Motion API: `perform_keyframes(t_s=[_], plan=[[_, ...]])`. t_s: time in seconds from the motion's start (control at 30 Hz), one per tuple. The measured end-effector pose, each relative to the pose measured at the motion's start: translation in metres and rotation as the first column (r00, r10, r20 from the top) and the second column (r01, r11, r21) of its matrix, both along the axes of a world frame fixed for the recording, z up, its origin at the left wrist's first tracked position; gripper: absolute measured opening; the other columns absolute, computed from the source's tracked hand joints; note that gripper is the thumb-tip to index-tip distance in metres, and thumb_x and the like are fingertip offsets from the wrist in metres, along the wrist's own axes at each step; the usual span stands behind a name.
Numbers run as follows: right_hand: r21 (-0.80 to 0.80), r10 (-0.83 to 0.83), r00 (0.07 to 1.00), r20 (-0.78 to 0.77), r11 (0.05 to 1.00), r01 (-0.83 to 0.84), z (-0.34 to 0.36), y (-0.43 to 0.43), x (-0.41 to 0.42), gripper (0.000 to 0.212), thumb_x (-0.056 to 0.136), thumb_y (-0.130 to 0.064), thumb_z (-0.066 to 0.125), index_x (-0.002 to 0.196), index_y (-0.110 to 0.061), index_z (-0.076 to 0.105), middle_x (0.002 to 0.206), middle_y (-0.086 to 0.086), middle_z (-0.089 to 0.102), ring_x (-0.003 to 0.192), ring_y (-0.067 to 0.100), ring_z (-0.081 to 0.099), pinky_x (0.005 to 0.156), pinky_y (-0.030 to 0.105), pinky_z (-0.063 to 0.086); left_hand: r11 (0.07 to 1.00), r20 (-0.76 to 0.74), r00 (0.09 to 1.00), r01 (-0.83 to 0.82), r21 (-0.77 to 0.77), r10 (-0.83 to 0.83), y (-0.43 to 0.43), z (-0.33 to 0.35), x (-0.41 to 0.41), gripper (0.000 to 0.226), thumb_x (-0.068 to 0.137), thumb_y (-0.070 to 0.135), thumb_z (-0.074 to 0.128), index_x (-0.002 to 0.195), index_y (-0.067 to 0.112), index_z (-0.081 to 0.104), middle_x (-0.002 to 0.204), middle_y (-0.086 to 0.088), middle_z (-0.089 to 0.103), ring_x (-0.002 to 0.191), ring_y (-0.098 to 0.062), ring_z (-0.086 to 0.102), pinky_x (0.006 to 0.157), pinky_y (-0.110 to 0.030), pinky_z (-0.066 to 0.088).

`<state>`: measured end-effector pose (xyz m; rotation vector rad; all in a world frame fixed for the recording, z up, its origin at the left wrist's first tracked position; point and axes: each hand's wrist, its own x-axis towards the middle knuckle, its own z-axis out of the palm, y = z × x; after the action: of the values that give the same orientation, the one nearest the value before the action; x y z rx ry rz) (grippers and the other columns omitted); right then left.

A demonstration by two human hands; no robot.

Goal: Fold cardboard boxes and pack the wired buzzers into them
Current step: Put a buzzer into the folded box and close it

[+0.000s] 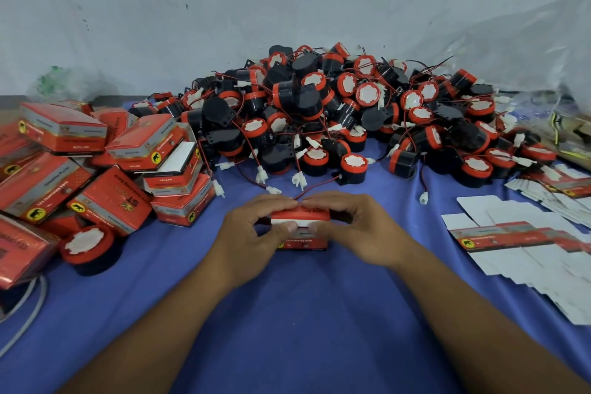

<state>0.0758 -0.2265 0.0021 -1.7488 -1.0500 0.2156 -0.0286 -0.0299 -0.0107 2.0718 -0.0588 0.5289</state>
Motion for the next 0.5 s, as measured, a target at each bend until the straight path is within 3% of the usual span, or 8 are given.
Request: perform_keyframes(t_s=[0.07, 0.17, 0.27, 0.37, 0.5], plan=[[0.014, 0.005, 1.000, -0.017, 1.000, -0.005, 0.0008, -0.0002, -0.0005, 0.031, 0.089, -0.016, 0.073, 0.112, -0.037, 0.074, 0.117, -0.015, 0.071, 0.112, 0.003, 0.065, 0.095, 0.021, 0.051, 1.000, -0.004, 1.000, -0.012, -0.020, 0.011, 0.0007, 0.0011, 0.0006, 0.027, 0.090, 0.017, 0.070, 0.117, 0.023, 0.071, 0.120, 0.009, 0.064, 0.112, -0.004, 0.060, 0.089, -0.016, 0.050], [-0.024, -0.042, 0.999, -0.014, 0.999, 0.041, -0.0002, -0.0005, -0.0002, 0.028, 0.091, -0.019, 0.073, 0.119, -0.024, 0.073, 0.125, -0.014, 0.068, 0.119, -0.002, 0.060, 0.103, 0.025, 0.049, 1.000, -0.012, 1.000, -0.002, -0.003, 0.002, 0.0010, 0.0025, 0.0002, 0.026, 0.092, 0.019, 0.065, 0.118, 0.021, 0.072, 0.122, 0.007, 0.064, 0.114, -0.003, 0.059, 0.092, -0.017, 0.049], [-0.062, -0.049, 0.999, 0.001, 0.997, 0.049, 0.0005, -0.0010, -0.0010, 0.029, 0.094, -0.019, 0.069, 0.123, -0.021, 0.071, 0.131, -0.010, 0.065, 0.124, -0.002, 0.056, 0.108, 0.030, 0.046, 1.000, -0.007, 1.000, 0.021, 0.022, -0.021, 0.0003, 0.0026, -0.0013, 0.026, 0.095, 0.019, 0.060, 0.119, 0.024, 0.069, 0.125, 0.009, 0.062, 0.118, -0.002, 0.056, 0.093, -0.015, 0.048], [-0.071, -0.049, 0.998, 0.047, 0.996, 0.053, 0.0011, -0.0015, -0.0025, 0.029, 0.095, -0.021, 0.067, 0.124, -0.024, 0.070, 0.130, -0.019, 0.061, 0.125, -0.008, 0.053, 0.108, 0.025, 0.044, 0.999, -0.017, 0.999, 0.028, 0.044, -0.027, 0.0004, 0.0021, -0.0018, 0.027, 0.097, 0.016, 0.059, 0.122, 0.022, 0.069, 0.129, 0.009, 0.061, 0.122, -0.005, 0.054, 0.096, -0.017, 0.048], [-0.119, -0.023, 0.962, 0.273, 0.991, 0.057, 0.0002, 0.0000, -0.0042, 0.031, 0.099, -0.016, 0.061, 0.130, -0.015, 0.066, 0.143, 0.000, 0.056, 0.134, 0.002, 0.048, 0.111, 0.022, 0.041, 0.952, 0.054, 0.998, -0.031, 0.305, 0.015, -0.0006, 0.0022, -0.0012, 0.031, 0.096, 0.012, 0.061, 0.127, 0.014, 0.066, 0.138, 0.004, 0.059, 0.136, -0.014, 0.045, 0.113, -0.030, 0.039]])
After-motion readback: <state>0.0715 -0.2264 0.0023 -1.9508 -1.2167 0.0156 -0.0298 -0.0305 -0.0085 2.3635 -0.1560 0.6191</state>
